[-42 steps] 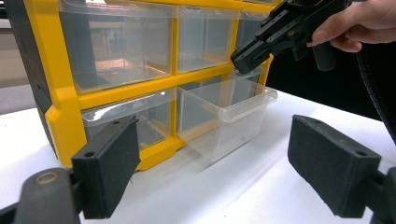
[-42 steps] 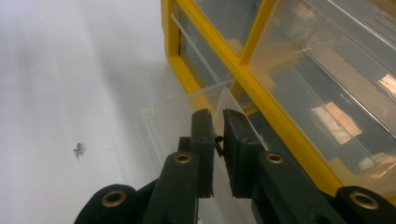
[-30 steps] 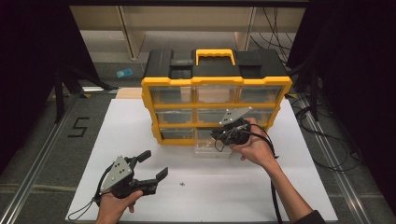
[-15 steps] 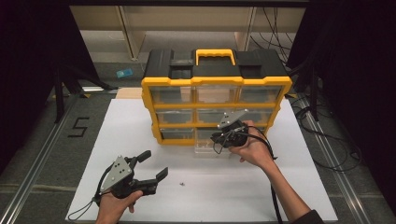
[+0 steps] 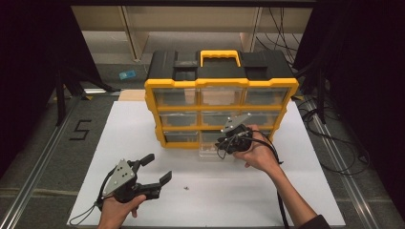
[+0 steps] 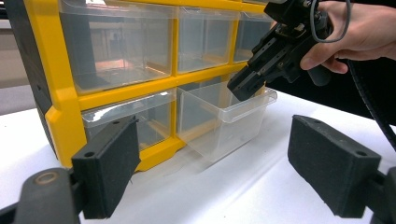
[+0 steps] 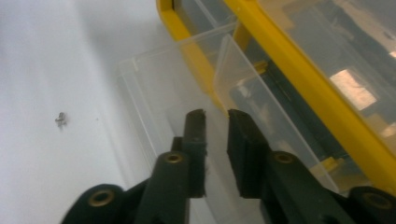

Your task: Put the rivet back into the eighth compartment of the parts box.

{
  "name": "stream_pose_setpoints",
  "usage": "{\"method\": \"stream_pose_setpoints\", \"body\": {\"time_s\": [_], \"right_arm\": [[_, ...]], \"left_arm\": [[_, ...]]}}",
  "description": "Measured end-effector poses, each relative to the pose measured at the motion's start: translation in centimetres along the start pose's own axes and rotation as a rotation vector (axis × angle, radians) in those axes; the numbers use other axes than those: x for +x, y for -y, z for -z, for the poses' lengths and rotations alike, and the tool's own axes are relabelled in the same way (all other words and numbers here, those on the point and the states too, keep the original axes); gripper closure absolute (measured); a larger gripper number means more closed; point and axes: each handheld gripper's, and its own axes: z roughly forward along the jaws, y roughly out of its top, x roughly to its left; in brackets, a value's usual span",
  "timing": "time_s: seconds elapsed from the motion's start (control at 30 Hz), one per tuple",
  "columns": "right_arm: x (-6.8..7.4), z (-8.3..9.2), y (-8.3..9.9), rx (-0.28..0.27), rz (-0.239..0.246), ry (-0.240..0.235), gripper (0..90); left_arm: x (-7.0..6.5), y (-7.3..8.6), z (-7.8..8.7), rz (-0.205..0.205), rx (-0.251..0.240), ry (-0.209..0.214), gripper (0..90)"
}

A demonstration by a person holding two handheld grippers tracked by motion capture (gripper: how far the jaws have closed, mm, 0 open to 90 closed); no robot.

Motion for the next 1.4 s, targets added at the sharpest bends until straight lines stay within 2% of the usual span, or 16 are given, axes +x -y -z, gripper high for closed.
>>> {"method": "stream_pose_setpoints", "body": {"time_s": [0.07, 0.13, 0.27, 0.37, 0.57, 0.67, 0.7, 1.0, 1.4], "right_arm": [[0.2, 0.2, -0.2, -0.004, -0.024, 0.031, 65.0], [0.4, 0.6, -0.5, -0.037, -0.008, 0.027, 59.4], [1.7, 1.6, -1.8, -0.099, 0.013, 0.001, 48.4], [2.8, 1.8, -2.5, -0.11, 0.042, -0.044, 43.9], [4.6, 1.5, -3.3, -0.101, 0.087, -0.086, 37.2], [5.1, 1.3, -3.4, -0.095, 0.095, -0.085, 36.2], [5.6, 1.2, -3.5, -0.083, 0.115, -0.106, 35.9], [7.9, -0.3, -3.7, -0.036, 0.174, -0.158, 32.9], [9.4, -2.4, -3.4, 0.017, 0.189, -0.182, 31.6]], "left_arm": [[0.0, 0.0, -0.1, -0.001, -0.009, 0.008, 16.8], [0.0, 0.0, 0.0, -0.002, -0.002, 0.003, 16.8], [0.0, 0.0, 0.0, -0.001, -0.002, 0.001, 16.8], [0.0, 0.0, 0.0, -0.003, 0.001, 0.002, 16.8], [0.0, 0.0, 0.1, 0.0, 0.001, -0.002, 16.8], [0.0, 0.0, 0.1, 0.001, -0.003, -0.002, 16.8], [0.0, 0.0, 0.1, 0.001, -0.003, -0.002, 16.8], [0.0, 0.0, 0.0, 0.002, -0.008, 0.001, 16.8], [0.0, -0.1, 0.0, 0.005, -0.011, 0.001, 16.7]]}}
